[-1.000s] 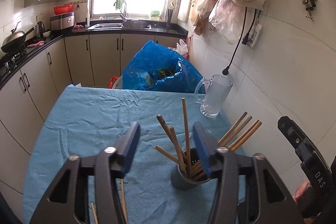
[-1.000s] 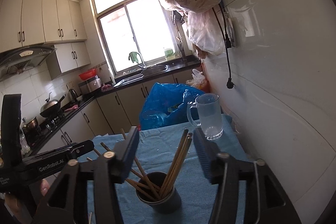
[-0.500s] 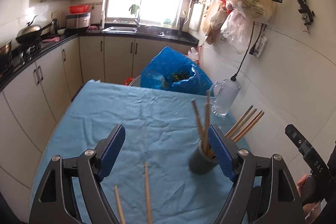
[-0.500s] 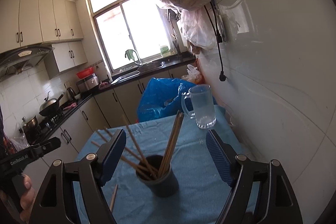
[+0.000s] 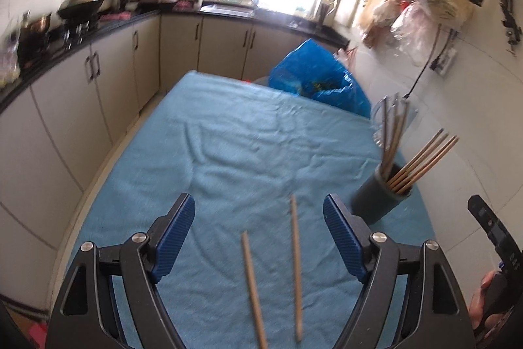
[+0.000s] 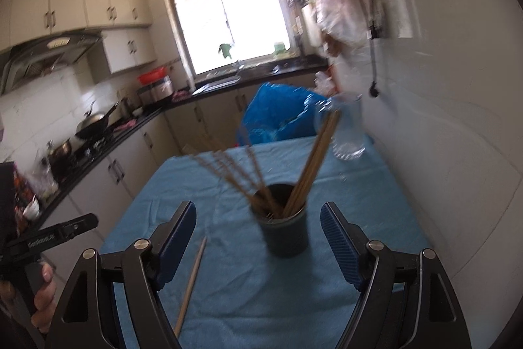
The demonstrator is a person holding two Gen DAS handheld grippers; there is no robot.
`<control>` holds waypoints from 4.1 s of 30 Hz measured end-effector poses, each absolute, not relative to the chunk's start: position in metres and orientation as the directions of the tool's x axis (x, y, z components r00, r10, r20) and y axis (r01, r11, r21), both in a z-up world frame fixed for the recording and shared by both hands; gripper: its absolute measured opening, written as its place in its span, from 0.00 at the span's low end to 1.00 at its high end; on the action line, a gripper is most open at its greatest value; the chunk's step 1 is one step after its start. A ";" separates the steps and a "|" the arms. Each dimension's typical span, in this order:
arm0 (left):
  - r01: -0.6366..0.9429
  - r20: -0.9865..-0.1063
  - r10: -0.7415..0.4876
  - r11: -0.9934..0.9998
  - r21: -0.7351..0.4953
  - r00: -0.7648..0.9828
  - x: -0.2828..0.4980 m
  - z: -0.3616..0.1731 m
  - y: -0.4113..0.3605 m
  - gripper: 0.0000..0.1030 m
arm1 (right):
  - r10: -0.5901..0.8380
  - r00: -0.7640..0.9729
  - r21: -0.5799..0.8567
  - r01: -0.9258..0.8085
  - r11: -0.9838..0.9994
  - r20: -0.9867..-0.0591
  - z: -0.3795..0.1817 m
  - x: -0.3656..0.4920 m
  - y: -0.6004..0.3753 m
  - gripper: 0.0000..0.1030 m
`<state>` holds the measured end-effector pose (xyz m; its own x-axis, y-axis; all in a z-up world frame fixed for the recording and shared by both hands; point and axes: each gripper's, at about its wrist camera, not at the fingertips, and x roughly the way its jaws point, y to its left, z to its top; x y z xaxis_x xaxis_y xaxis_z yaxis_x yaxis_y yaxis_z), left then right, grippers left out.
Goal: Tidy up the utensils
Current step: 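Move the left tool over one loose chopstick while the right tool approaches the other, then close the left tool on one wooden chopstick while the right tool closes on the other, then lift both chopsticks upright and carry them over the black cup with both tools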
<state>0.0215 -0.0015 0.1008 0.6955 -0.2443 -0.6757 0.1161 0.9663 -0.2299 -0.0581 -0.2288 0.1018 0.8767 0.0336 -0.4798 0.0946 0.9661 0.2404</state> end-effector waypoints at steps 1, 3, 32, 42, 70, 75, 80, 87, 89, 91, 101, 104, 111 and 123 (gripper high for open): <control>0.106 -0.688 -0.244 0.966 -0.237 0.684 0.022 0.095 0.003 0.77 | 0.045 0.870 0.235 0.083 0.968 -0.491 0.098 -0.057 -0.222 0.80; 0.085 -0.717 -0.239 0.966 -0.244 0.655 0.024 0.081 0.011 0.77 | 0.067 0.857 0.228 0.060 0.972 -0.511 0.090 -0.054 -0.211 0.80; 0.024 -0.920 -0.047 0.999 -0.041 0.390 0.082 -0.033 -0.041 0.19 | 0.148 0.756 0.215 -0.009 0.977 -0.638 0.045 -0.026 -0.180 0.77; 0.006 -0.910 -0.019 1.000 -0.018 0.414 0.064 -0.032 -0.004 0.09 | 0.180 0.659 0.162 -0.089 0.983 -0.730 0.020 0.030 -0.130 0.77; 0.027 -0.900 -0.084 0.996 -0.080 0.429 0.057 -0.034 0.007 0.09 | 0.023 0.314 0.034 0.033 0.999 -0.949 -0.055 0.164 -0.096 0.61; 0.029 -0.898 -0.069 0.998 -0.063 0.435 0.056 -0.034 0.004 0.09 | 0.022 0.311 0.018 -0.017 1.000 -0.950 -0.052 0.167 -0.082 0.10; 0.039 -0.895 -0.053 0.998 -0.039 0.442 0.056 -0.033 0.002 0.08 | 0.071 0.329 0.076 0.001 0.997 -0.942 -0.054 0.165 -0.089 0.06; 0.036 -0.881 -0.131 0.991 -0.129 0.454 0.060 -0.023 0.009 0.06 | 0.182 0.457 0.175 -0.057 0.983 -0.871 -0.016 0.123 -0.093 0.06; 0.041 -0.863 -0.132 0.991 -0.129 0.488 0.058 -0.009 0.009 0.06 | 0.198 0.519 0.177 -0.091 0.980 -0.832 0.004 0.106 -0.090 0.06; 0.048 -0.844 -0.146 0.989 -0.142 0.516 0.055 0.004 0.010 0.06 | 0.203 0.574 0.169 -0.112 0.979 -0.793 0.021 0.095 -0.094 0.06; 0.087 -0.742 -0.162 0.987 -0.139 0.651 0.024 0.064 0.001 0.05 | 0.245 0.781 0.201 -0.156 0.967 -0.574 0.084 0.026 -0.113 0.06; 0.104 -0.715 -0.172 0.985 -0.139 0.677 0.015 0.079 0.002 0.05 | 0.247 0.807 0.211 -0.155 0.965 -0.536 0.092 0.007 -0.118 0.06; 0.139 -0.667 -0.198 0.980 -0.141 0.718 -0.005 0.105 -0.001 0.05 | 0.246 0.840 0.216 -0.158 0.963 -0.483 0.104 -0.023 -0.123 0.06; 0.156 -0.630 -0.211 0.977 -0.142 0.748 -0.023 0.124 -0.002 0.05 | 0.240 0.866 0.219 -0.155 0.963 -0.439 0.109 -0.042 -0.131 0.06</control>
<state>-0.0229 -0.0025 0.1236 0.7477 -0.2109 -0.6296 0.1561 0.9775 -0.1420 -0.0415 -0.1306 0.1093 0.8659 0.2395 -0.4391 -0.1554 0.9633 0.2190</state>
